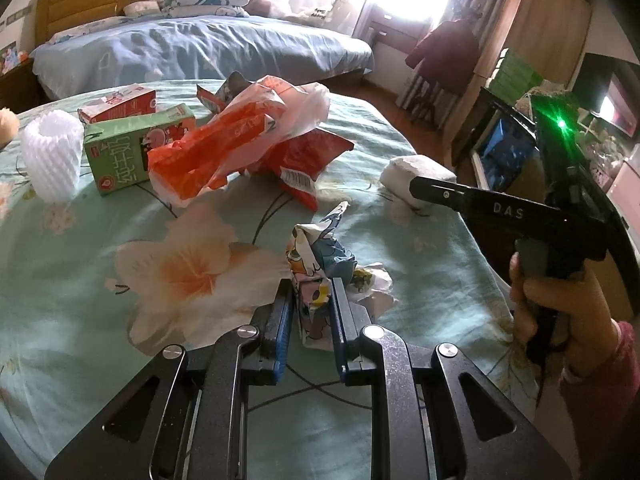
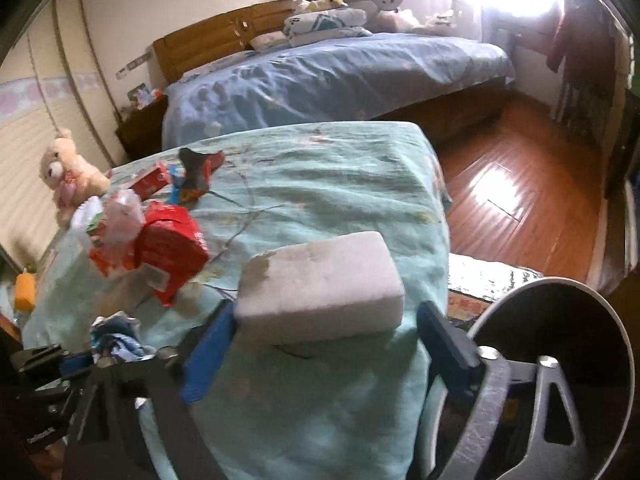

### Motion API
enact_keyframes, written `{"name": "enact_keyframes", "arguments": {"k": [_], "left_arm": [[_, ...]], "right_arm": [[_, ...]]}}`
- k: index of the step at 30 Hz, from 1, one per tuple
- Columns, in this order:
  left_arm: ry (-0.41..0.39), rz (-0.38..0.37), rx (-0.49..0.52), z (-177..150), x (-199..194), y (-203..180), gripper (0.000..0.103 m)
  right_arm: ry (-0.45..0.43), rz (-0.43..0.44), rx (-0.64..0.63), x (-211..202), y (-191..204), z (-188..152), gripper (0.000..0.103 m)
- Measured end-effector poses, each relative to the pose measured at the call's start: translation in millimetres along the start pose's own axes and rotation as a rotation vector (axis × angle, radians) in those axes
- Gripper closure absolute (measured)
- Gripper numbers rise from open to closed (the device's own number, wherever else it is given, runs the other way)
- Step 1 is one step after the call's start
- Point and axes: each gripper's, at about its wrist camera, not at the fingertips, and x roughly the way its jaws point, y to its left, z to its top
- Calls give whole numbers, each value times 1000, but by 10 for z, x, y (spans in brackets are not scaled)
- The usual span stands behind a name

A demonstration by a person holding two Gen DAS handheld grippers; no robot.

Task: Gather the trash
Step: 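Grasp the white foam block with the right tool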

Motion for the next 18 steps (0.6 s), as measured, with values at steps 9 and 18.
{"name": "enact_keyframes", "arguments": {"k": [9,18], "left_arm": [[-6,-17,-5,-24,-35,-59,87],[-11,-56,53,-41,-85,-407,86]], "right_arm": [[-63,40,94,-441,-16,-226,28],[-86,55,159,-829,-81,-540,28]]}}
